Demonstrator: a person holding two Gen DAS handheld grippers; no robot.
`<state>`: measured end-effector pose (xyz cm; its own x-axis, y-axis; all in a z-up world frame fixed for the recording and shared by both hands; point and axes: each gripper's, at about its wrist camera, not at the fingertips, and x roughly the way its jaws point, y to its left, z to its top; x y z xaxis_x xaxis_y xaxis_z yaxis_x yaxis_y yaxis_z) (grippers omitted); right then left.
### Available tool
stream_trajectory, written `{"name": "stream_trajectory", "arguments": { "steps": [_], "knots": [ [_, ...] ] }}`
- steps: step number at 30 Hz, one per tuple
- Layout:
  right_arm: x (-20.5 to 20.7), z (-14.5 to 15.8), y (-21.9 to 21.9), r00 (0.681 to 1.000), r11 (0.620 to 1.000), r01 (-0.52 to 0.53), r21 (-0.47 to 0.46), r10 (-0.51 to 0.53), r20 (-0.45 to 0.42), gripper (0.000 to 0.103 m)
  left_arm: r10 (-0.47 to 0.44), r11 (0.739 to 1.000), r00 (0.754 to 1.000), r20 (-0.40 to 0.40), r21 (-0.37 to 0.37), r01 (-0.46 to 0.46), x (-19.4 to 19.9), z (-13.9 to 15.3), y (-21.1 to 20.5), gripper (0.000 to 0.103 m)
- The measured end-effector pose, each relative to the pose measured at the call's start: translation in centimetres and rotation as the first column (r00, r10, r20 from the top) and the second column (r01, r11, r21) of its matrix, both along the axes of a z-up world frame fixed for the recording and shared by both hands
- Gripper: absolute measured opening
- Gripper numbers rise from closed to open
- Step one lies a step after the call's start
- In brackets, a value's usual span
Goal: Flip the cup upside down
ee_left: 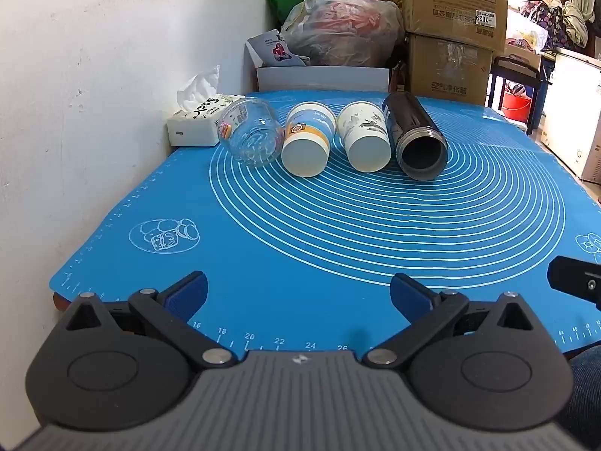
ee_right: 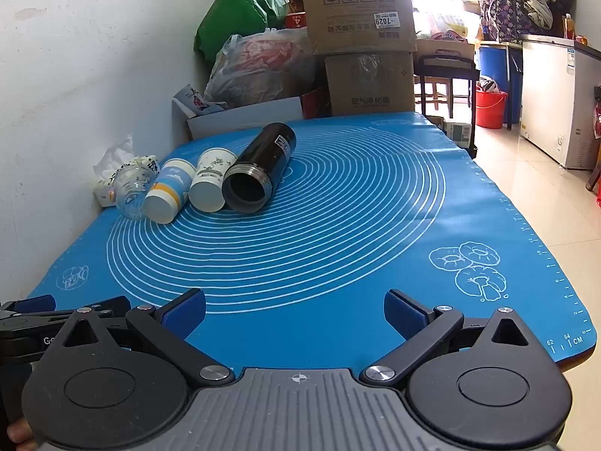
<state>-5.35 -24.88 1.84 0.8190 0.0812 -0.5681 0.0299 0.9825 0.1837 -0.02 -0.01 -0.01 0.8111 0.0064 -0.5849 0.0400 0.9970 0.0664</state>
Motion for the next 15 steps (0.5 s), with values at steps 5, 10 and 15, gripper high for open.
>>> {"name": "stream_trajectory", "arguments": {
  "steps": [5, 10, 15],
  "knots": [
    [-0.04, 0.04, 0.04, 1.000, 1.000, 0.000, -0.003, 0.000, 0.002, 0.102, -0.002, 1.000, 1.000, -0.001, 0.000, 0.002, 0.01, 0.00, 0.00, 0.102],
    [-0.09, 0.08, 0.06, 1.000, 1.000, 0.001, -0.004, -0.001, 0.005, 0.102, -0.002, 1.000, 1.000, -0.005, 0.006, 0.002, -0.08, 0.11, -0.31, 0.102],
    [-0.09, 0.15, 0.03, 1.000, 1.000, 0.002, -0.006, -0.002, 0.006, 0.102, -0.003, 1.000, 1.000, -0.006, 0.001, 0.003, -0.23, 0.26, -0.40, 0.102]
  ]
}}
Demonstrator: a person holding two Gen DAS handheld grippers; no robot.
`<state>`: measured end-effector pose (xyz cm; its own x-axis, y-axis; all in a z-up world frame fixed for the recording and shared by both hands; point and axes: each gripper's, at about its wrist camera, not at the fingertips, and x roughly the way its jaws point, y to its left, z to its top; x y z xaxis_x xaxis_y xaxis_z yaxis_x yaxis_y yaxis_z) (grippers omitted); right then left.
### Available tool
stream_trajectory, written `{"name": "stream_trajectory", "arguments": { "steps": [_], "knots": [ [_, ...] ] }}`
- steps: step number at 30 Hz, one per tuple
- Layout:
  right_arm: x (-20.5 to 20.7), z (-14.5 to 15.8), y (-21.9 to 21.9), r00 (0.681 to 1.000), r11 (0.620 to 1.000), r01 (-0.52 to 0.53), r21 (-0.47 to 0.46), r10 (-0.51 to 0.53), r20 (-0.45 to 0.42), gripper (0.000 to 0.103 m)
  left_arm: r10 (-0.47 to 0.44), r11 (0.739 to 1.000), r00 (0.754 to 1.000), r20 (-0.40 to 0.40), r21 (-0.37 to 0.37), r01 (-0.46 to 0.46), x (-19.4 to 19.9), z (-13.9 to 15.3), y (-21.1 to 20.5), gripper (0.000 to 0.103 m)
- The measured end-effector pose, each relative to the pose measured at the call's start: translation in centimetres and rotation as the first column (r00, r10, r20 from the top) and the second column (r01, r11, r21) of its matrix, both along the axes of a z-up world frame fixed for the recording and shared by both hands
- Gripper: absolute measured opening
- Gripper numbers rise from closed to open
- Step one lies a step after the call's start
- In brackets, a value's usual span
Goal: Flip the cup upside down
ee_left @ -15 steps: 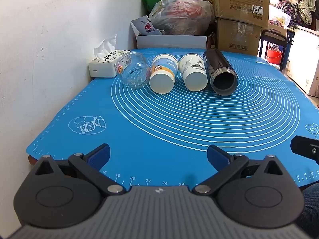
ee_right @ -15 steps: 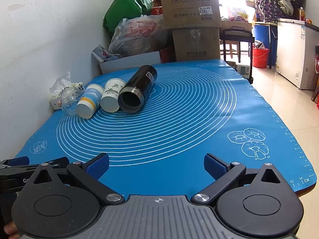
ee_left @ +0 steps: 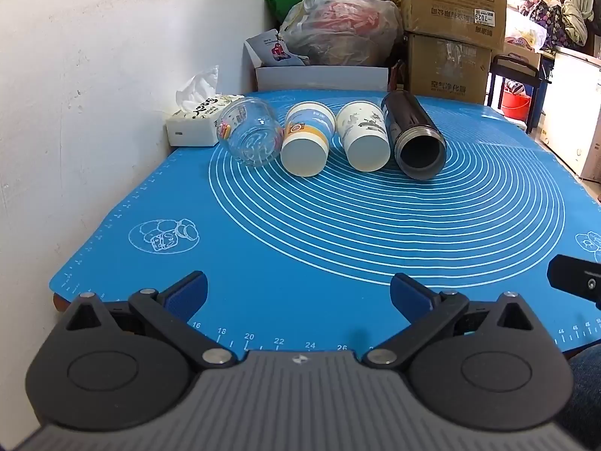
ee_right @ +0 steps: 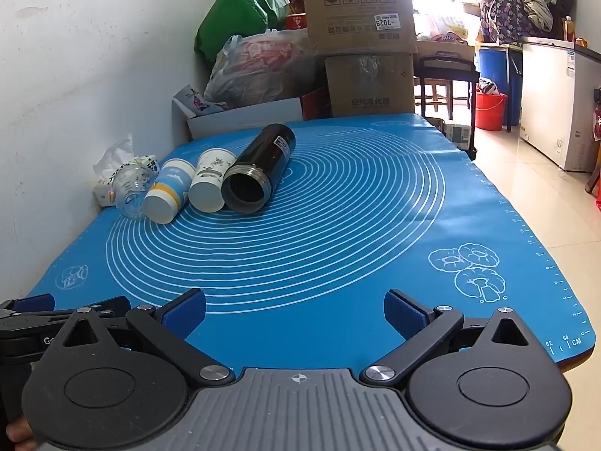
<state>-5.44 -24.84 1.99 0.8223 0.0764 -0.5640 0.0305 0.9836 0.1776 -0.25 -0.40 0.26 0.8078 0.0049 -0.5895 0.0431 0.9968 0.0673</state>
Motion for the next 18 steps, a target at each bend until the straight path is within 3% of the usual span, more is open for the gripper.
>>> {"name": "stream_trajectory", "arguments": {
  "steps": [18],
  "knots": [
    [-0.16, 0.04, 0.19, 1.000, 1.000, 0.001, -0.008, -0.001, 0.005, 0.102, -0.002, 1.000, 1.000, -0.001, 0.000, 0.002, 0.38, -0.21, 0.19, 0.102]
  ]
}}
